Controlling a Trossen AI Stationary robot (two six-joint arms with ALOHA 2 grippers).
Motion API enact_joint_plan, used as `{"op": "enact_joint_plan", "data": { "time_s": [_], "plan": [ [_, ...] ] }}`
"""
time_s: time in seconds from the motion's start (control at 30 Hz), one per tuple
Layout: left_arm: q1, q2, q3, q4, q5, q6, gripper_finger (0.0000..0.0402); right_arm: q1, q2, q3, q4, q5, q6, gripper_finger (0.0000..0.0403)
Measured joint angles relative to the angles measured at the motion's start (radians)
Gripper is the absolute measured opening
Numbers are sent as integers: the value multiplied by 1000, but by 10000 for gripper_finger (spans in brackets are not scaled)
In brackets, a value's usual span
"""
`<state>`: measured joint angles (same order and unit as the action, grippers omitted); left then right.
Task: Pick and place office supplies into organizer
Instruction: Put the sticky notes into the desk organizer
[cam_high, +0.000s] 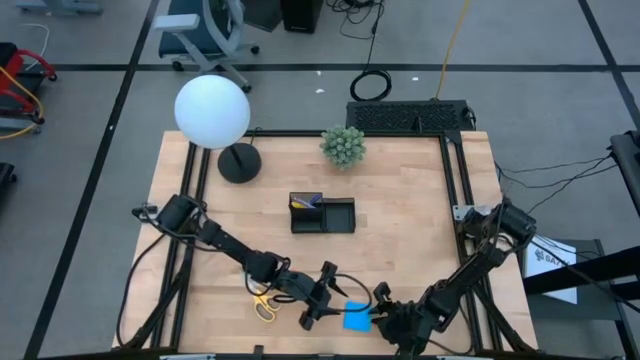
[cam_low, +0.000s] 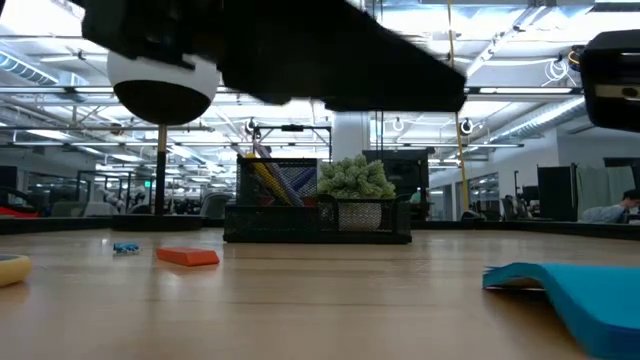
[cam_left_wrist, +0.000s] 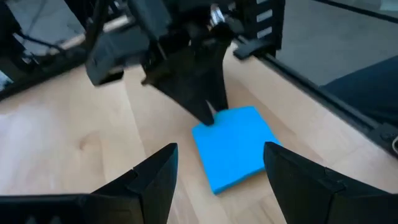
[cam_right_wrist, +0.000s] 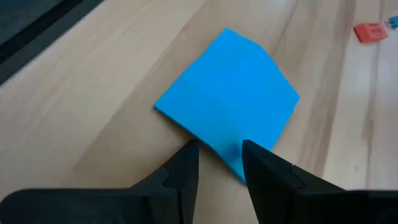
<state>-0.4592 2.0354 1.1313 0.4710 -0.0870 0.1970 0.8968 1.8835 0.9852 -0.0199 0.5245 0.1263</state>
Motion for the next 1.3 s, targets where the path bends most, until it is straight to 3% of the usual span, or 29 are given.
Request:
{"op": "enact_joint_plan", "data": {
  "time_s": [0.43,0.77,1.03,1.3],
  "plan": [
    [1,10,-2,-31,61,-53,243,-25,24,21,3,-2,-14,113],
    [1,10,-2,-75,72,-79,243,-27,24,20,1,-29,-11,70],
    [3,10,-2,-118,88,-130,243,-27,24,20,1,-31,-8,67],
    [22,113,3,-48,143,-182,243,-28,24,18,8,-31,-10,68]
  ]
}}
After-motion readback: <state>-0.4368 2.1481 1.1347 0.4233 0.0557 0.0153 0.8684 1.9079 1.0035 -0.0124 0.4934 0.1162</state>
